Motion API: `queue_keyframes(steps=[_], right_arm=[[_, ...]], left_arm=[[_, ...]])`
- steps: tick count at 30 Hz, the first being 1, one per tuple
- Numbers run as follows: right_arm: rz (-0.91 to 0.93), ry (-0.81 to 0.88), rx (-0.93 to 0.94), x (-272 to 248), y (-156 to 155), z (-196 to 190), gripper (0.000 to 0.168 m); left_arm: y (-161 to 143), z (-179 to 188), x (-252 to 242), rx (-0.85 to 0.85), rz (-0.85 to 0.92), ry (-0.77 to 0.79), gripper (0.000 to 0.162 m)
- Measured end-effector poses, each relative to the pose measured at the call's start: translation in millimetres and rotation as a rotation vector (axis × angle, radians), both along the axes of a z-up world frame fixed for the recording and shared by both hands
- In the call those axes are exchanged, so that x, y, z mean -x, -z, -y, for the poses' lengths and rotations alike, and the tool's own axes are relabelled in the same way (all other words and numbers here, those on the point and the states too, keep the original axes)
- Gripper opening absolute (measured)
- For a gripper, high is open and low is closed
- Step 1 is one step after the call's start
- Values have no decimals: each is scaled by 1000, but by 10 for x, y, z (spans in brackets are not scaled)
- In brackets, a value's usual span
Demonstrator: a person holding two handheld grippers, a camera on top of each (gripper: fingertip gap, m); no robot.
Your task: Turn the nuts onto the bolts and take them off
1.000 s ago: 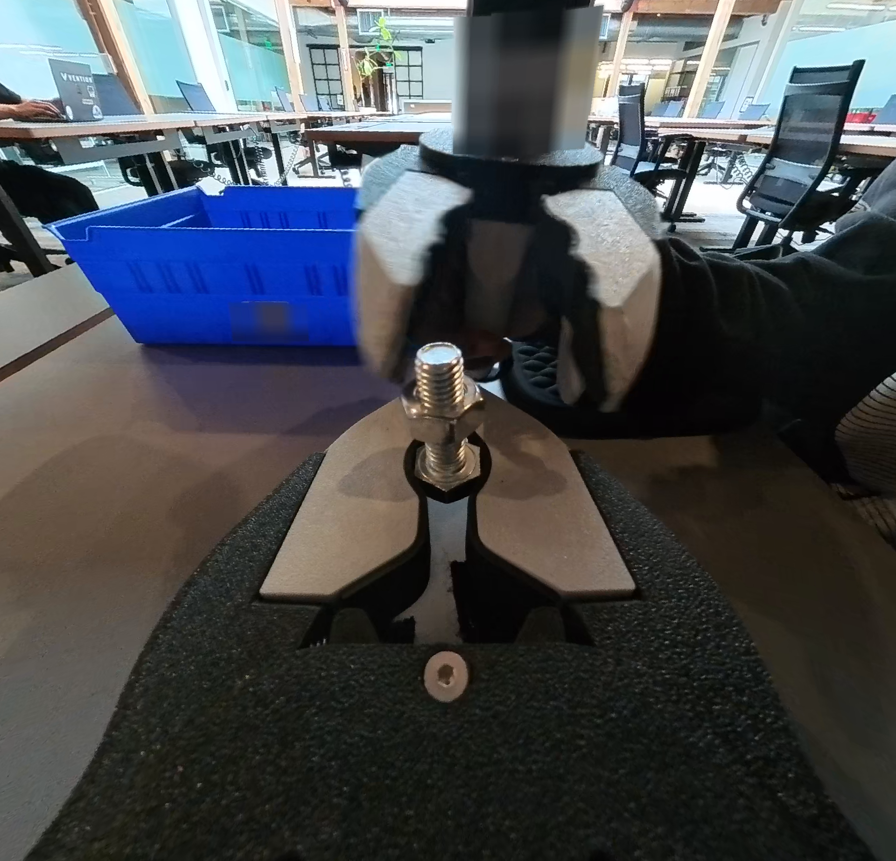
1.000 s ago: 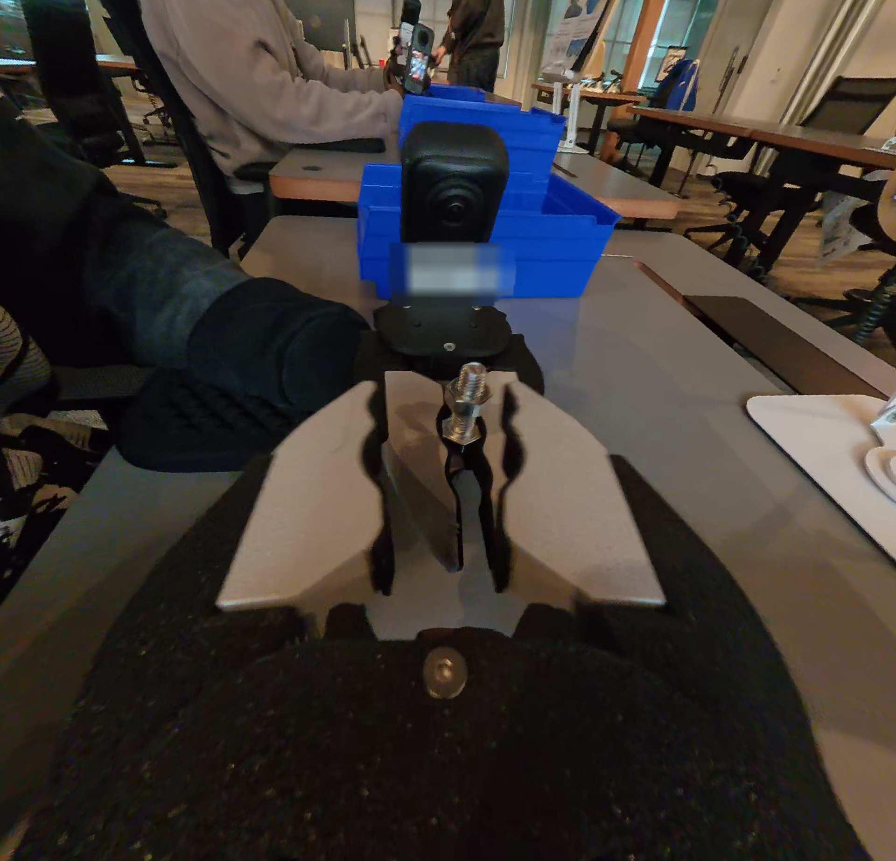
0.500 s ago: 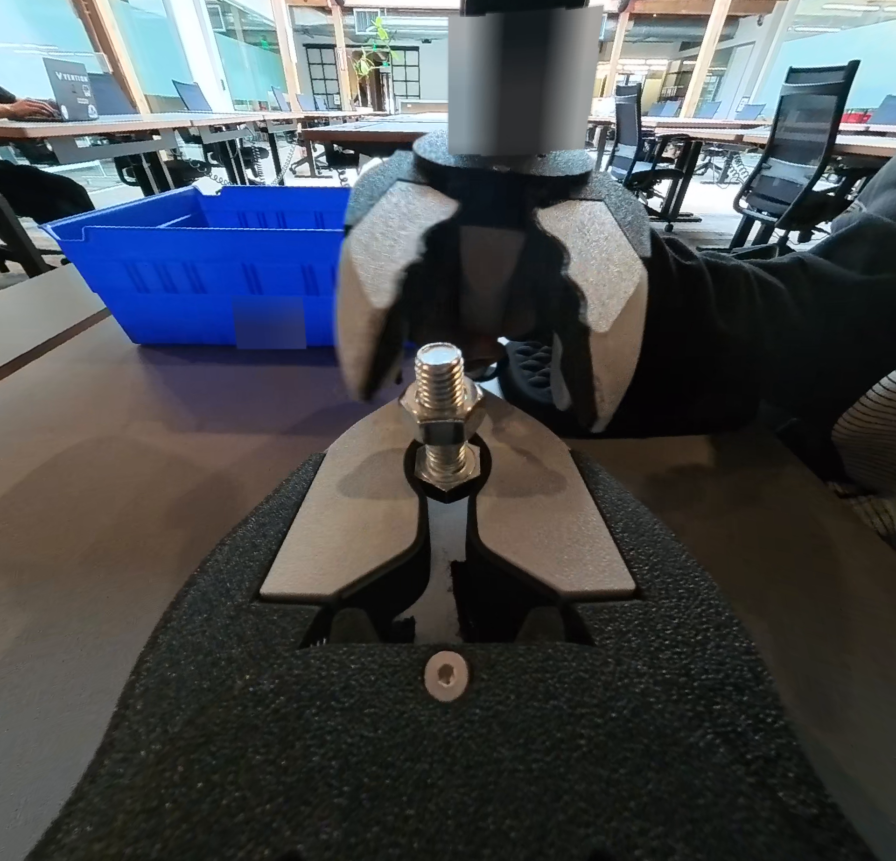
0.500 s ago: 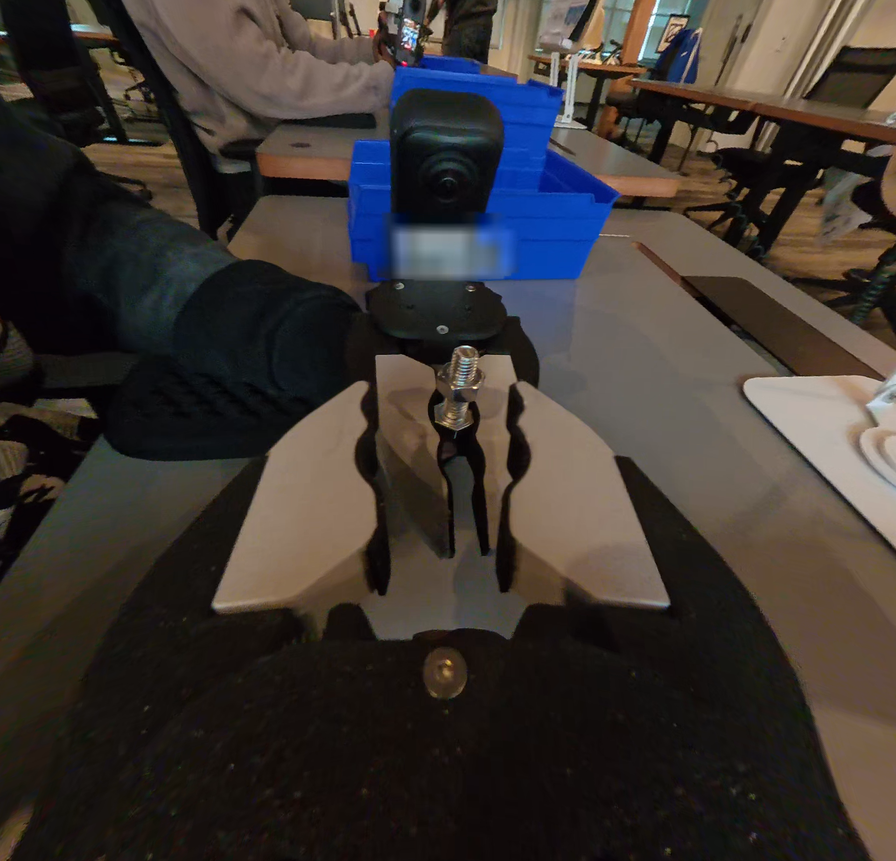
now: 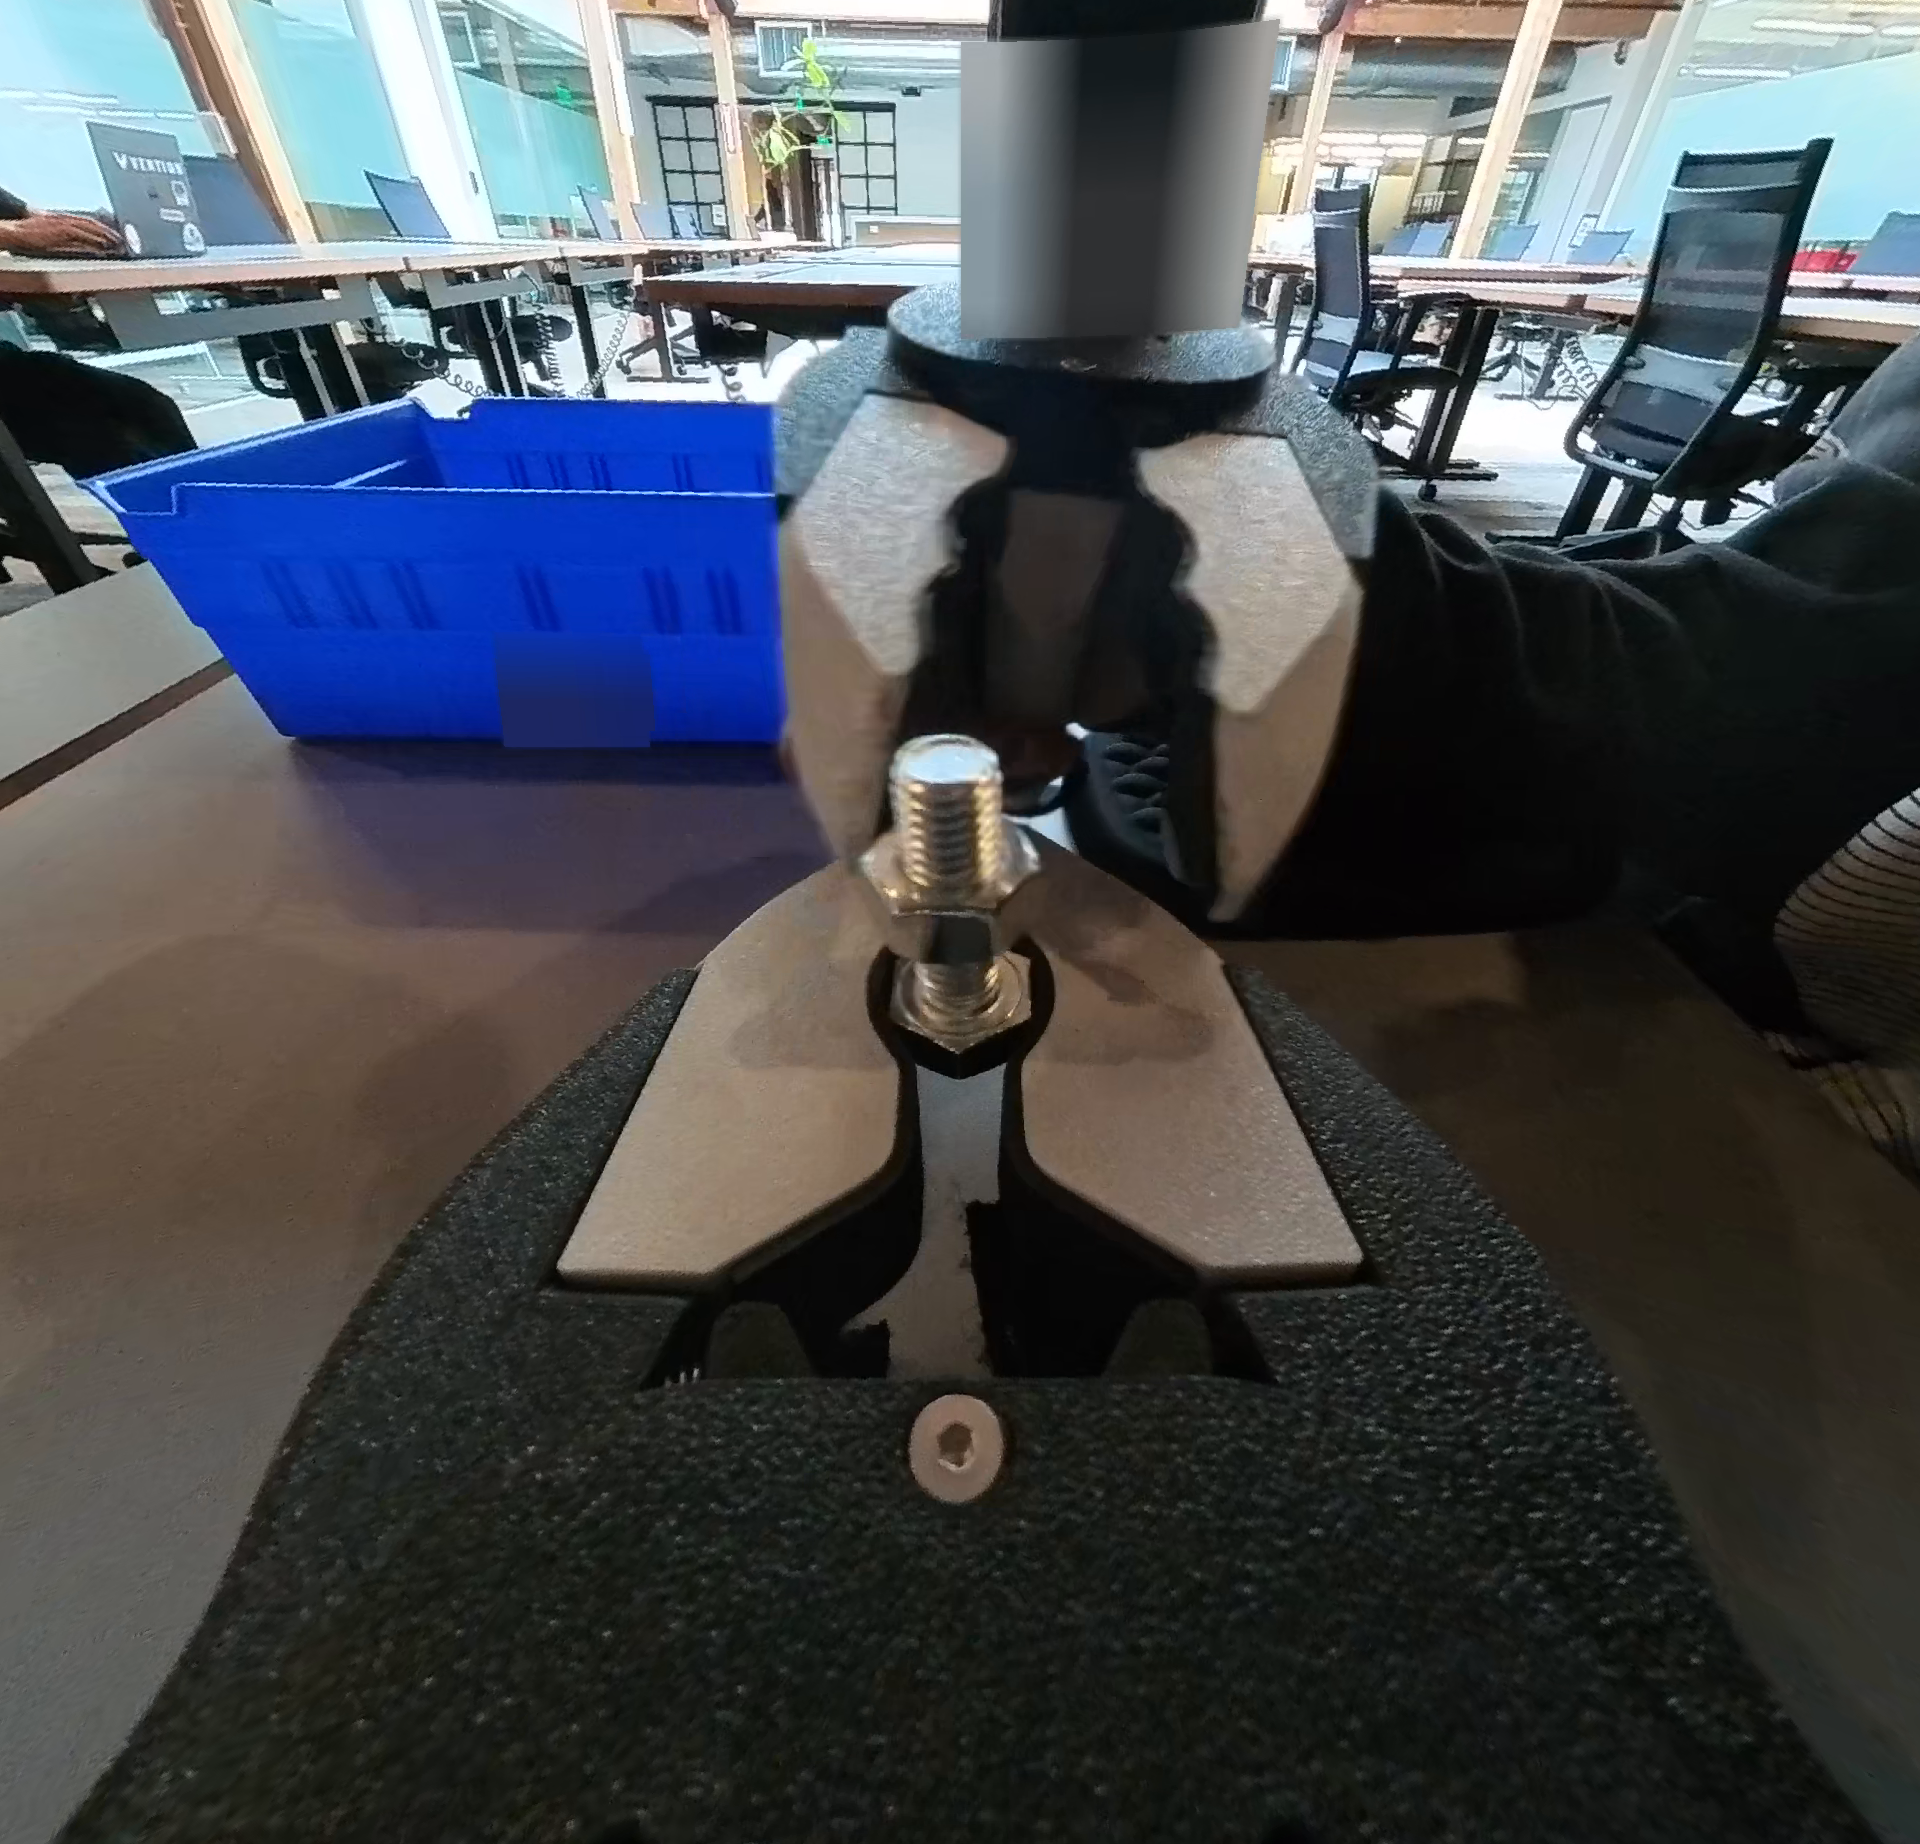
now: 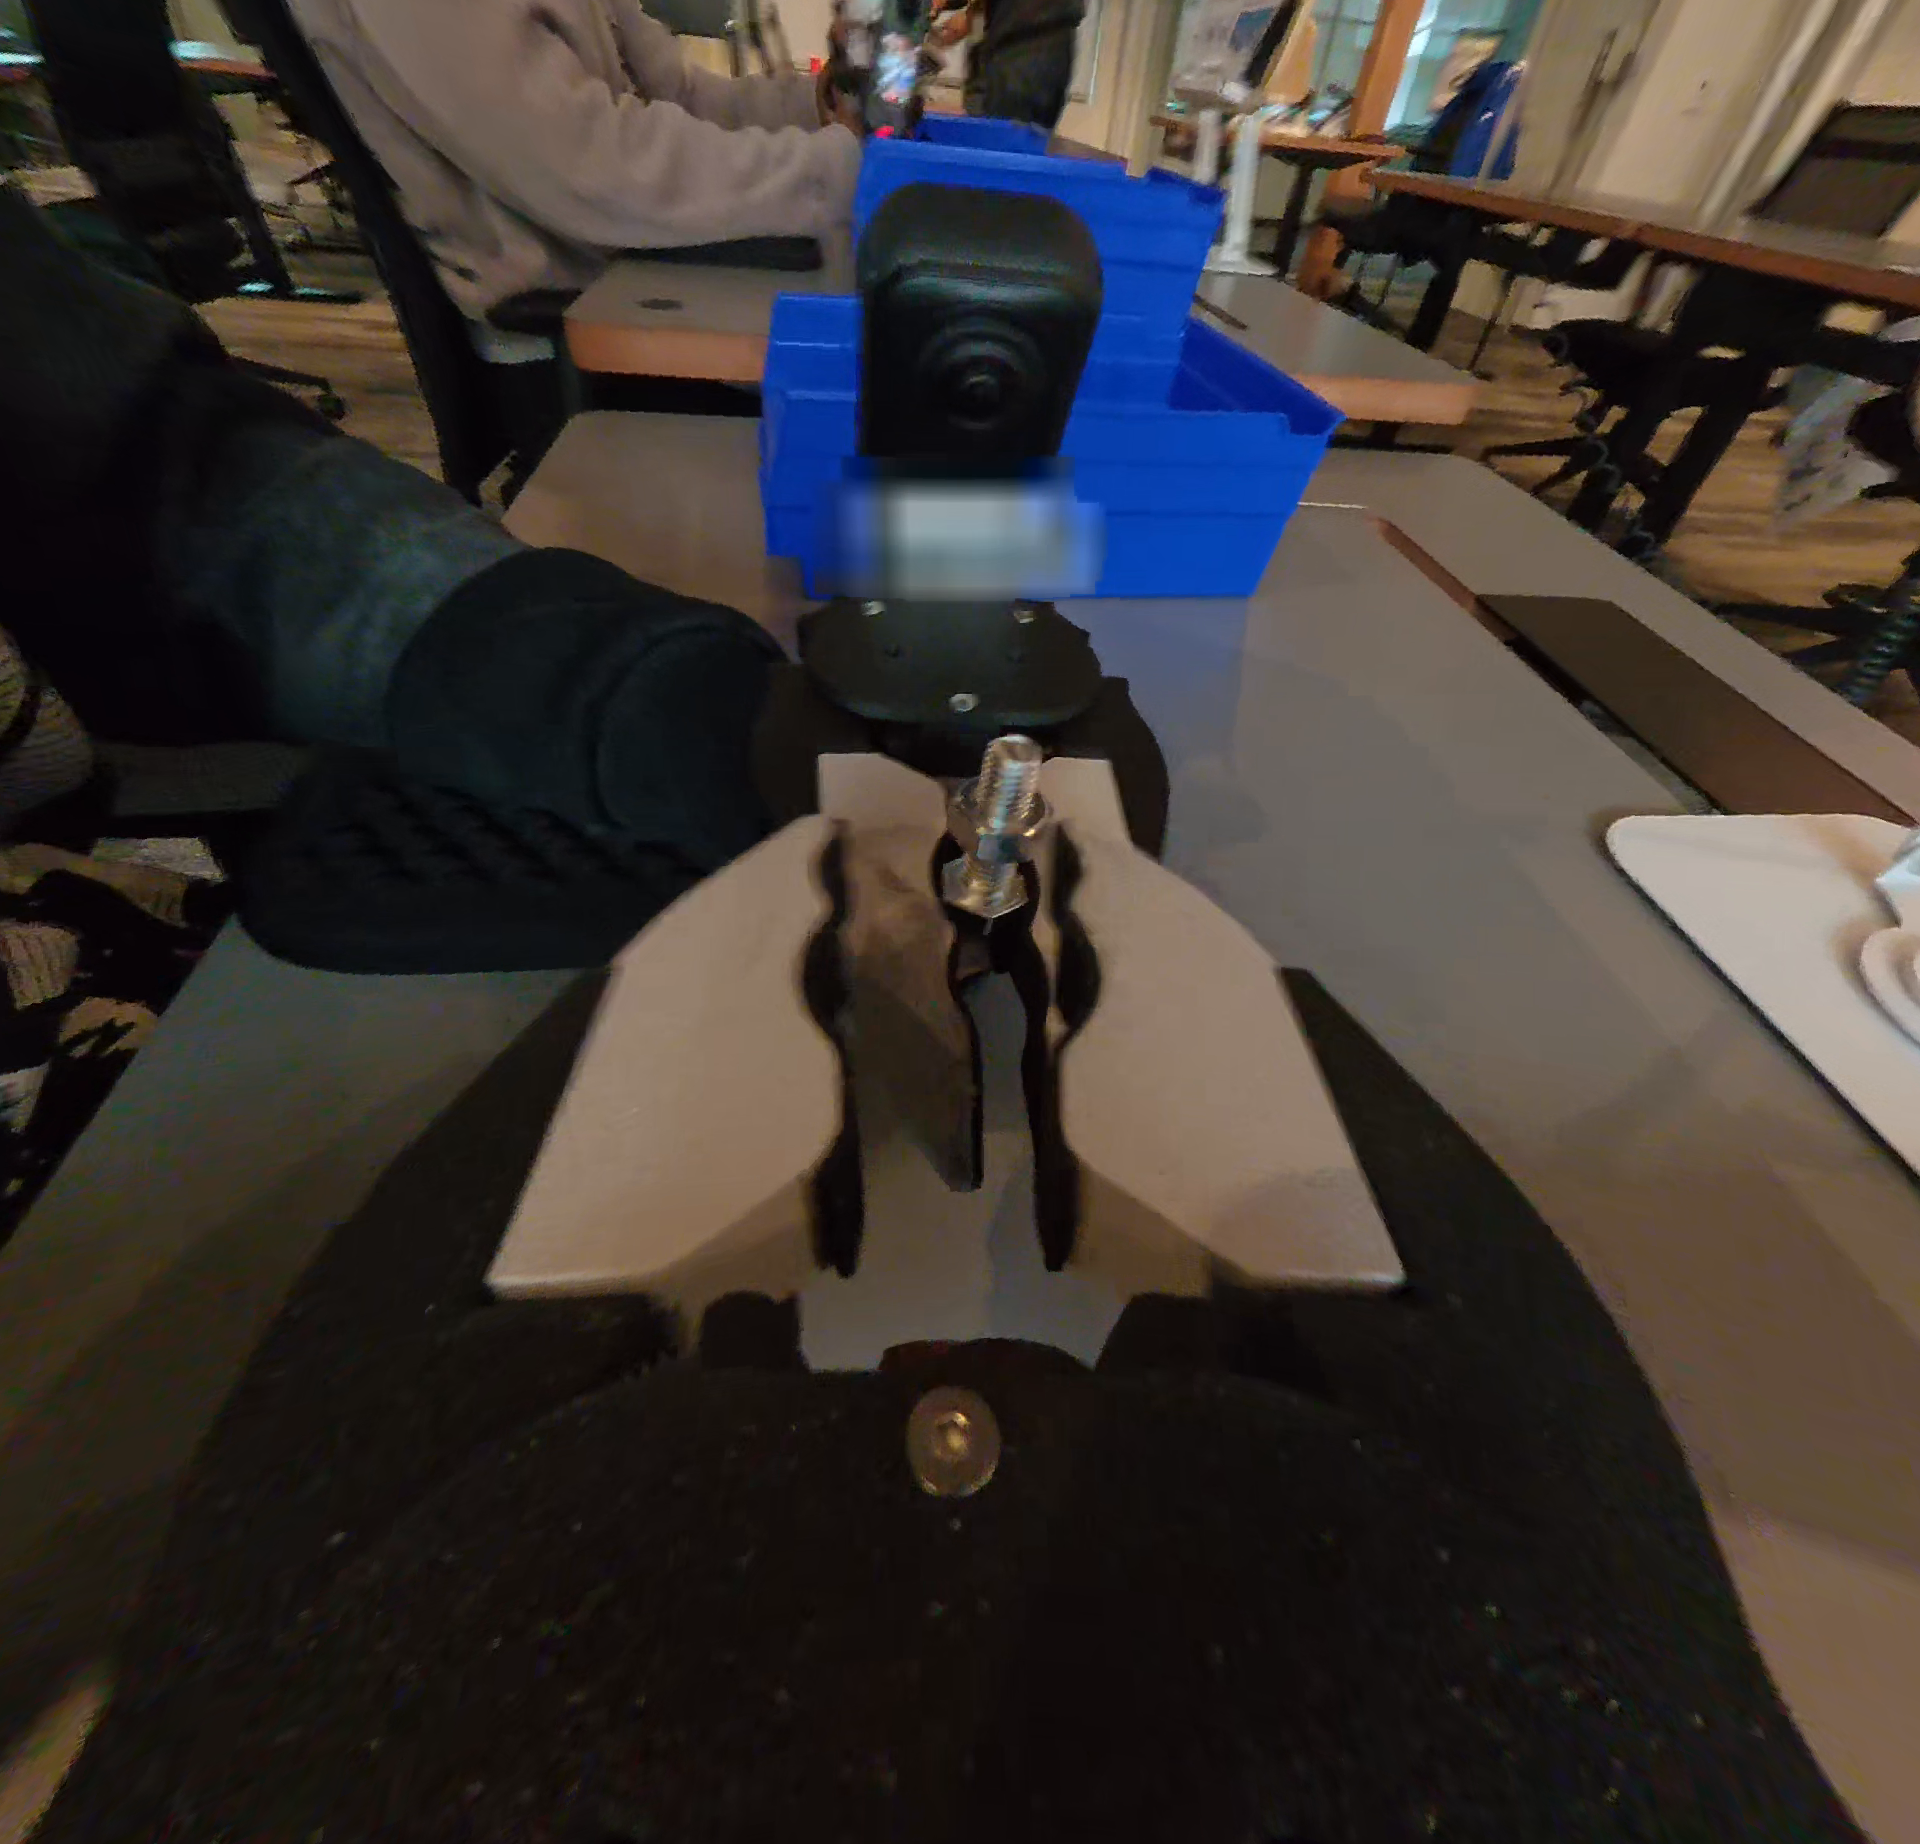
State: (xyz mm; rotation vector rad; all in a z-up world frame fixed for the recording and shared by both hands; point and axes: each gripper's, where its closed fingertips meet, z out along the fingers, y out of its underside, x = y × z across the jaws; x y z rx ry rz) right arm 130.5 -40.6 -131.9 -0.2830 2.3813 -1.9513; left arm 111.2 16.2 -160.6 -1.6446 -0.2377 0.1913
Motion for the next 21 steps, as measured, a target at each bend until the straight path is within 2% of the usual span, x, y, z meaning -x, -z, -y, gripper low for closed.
queue_keyframes(steps=[1, 2, 3, 6, 8, 9, 16, 21], right_arm=[[2, 3, -7, 7, -6, -30, 27], [-2, -7, -6, 4, -21, -78, 6], [10, -47, 25, -51, -76, -123, 0], [31, -35, 98, -22, -204, -155, 0], [-17, 36, 107, 79, -211, -111, 23], [-30, 58, 93, 105, -199, -85, 27], [-14, 73, 3, 108, -104, 73, 24], [-7, 60, 14, 89, -127, 79, 11]], left_arm=[[0, -1, -6, 1, -4, 2, 10], [1, -2, -6, 2, -6, 1, 10], [1, -1, -3, 1, -1, 2, 11], [-1, 0, 0, -1, 3, 2, 11], [5, -3, -1, 4, 1, 2, 12], [5, -3, -1, 4, 0, 2, 12], [8, -7, -6, 8, -4, 4, 10], [10, -10, -7, 10, -6, 6, 11]])
